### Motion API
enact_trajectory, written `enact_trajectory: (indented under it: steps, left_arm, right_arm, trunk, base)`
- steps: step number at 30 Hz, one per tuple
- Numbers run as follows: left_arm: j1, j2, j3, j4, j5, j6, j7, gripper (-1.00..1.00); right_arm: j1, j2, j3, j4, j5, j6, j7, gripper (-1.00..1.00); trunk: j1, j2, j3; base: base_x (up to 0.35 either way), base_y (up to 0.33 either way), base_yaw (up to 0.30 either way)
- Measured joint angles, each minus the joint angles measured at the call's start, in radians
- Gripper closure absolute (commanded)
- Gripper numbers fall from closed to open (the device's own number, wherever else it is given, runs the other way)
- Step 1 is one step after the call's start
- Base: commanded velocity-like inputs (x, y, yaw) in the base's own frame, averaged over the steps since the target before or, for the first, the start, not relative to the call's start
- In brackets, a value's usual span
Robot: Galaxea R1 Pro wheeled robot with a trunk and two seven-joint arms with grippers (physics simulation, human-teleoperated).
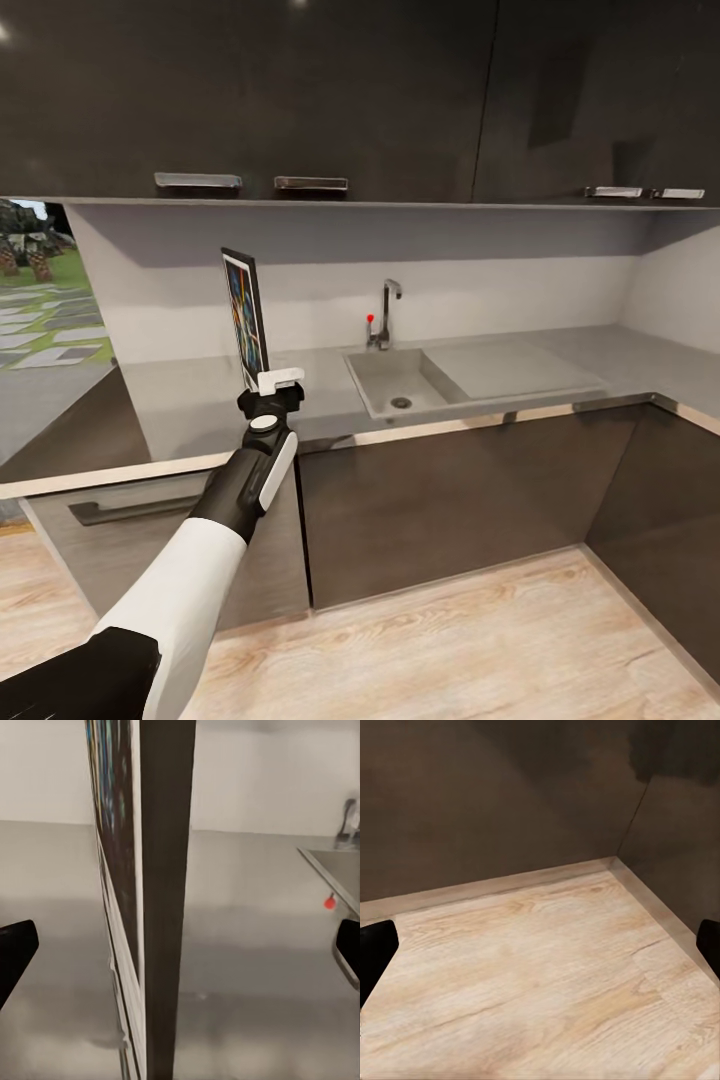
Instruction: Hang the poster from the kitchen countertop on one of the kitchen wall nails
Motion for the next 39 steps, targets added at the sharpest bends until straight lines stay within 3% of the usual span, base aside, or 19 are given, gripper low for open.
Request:
enact_trajectory:
  steps: [11, 34, 35, 39]
  left_arm:
    - [0.000, 0.000, 0.005, 0.006, 0.000, 0.000, 0.031, -1.00]
    - [0.000, 0.000, 0.005, 0.006, 0.000, 0.000, 0.035, -1.00]
    - [0.000, 0.000, 0.005, 0.006, 0.000, 0.000, 0.035, 1.00]
    - [0.000, 0.000, 0.005, 0.006, 0.000, 0.000, 0.036, 1.00]
  right_arm:
    - [0.000, 0.000, 0.000, 0.008, 0.001, 0.000, 0.000, -1.00]
    - [0.000, 0.000, 0.001, 0.011, 0.001, 0.000, 0.000, -1.00]
    - [0.000, 0.000, 0.001, 0.011, 0.001, 0.000, 0.000, -1.00]
    - [0.000, 0.000, 0.001, 0.011, 0.001, 0.000, 0.000, -1.00]
  trunk:
    - [0.000, 0.000, 0.000]
    - [0.000, 0.000, 0.000]
    - [0.000, 0.000, 0.000]
    - [0.000, 0.000, 0.000]
  base:
    - [0.008, 0.004, 0.000]
    - [0.063, 0.000, 0.000]
    - [0.002, 0.000, 0.000]
    - [0.000, 0.000, 0.000]
